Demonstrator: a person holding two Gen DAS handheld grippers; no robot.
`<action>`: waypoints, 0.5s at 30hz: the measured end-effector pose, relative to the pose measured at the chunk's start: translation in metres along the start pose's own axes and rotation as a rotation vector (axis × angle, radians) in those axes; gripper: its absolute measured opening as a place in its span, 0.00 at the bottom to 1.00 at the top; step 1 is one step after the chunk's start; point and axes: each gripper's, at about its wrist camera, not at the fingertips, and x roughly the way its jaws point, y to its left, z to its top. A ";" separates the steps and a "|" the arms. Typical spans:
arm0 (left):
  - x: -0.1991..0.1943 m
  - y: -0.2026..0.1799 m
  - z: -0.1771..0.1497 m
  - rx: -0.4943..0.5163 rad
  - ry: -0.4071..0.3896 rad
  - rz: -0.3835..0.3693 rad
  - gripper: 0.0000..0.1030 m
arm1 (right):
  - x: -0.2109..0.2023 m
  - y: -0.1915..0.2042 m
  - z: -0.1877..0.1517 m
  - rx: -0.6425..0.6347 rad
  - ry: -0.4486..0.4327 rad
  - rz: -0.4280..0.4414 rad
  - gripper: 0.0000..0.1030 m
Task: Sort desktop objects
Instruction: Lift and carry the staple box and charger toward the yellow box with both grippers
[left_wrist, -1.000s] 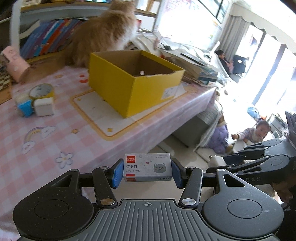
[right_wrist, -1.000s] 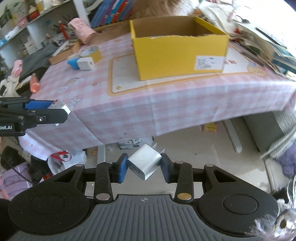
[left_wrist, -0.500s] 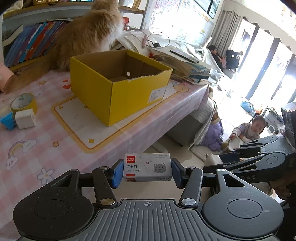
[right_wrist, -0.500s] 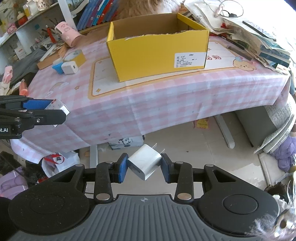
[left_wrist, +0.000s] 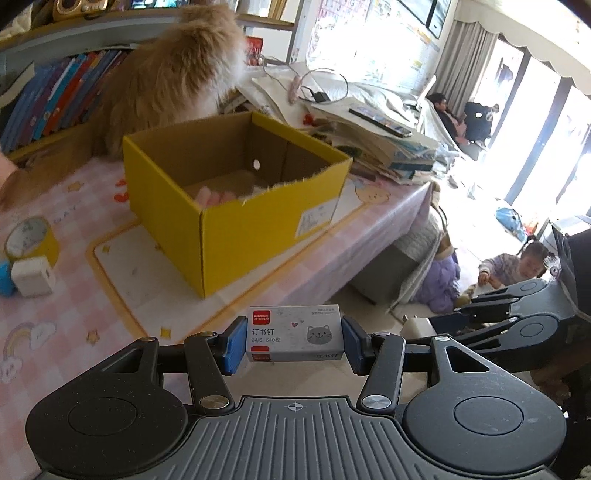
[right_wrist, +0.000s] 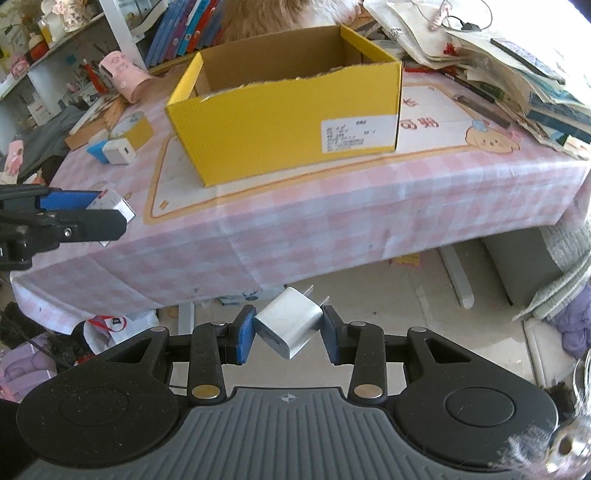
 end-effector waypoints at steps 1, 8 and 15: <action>0.003 -0.002 0.004 0.008 0.000 0.004 0.51 | 0.001 -0.004 0.003 -0.001 -0.004 0.003 0.34; 0.025 -0.016 0.024 0.030 0.009 0.037 0.51 | 0.012 -0.037 0.024 0.007 -0.014 0.028 0.34; 0.034 -0.033 0.051 0.078 -0.037 0.069 0.51 | 0.014 -0.066 0.050 -0.007 -0.050 0.052 0.34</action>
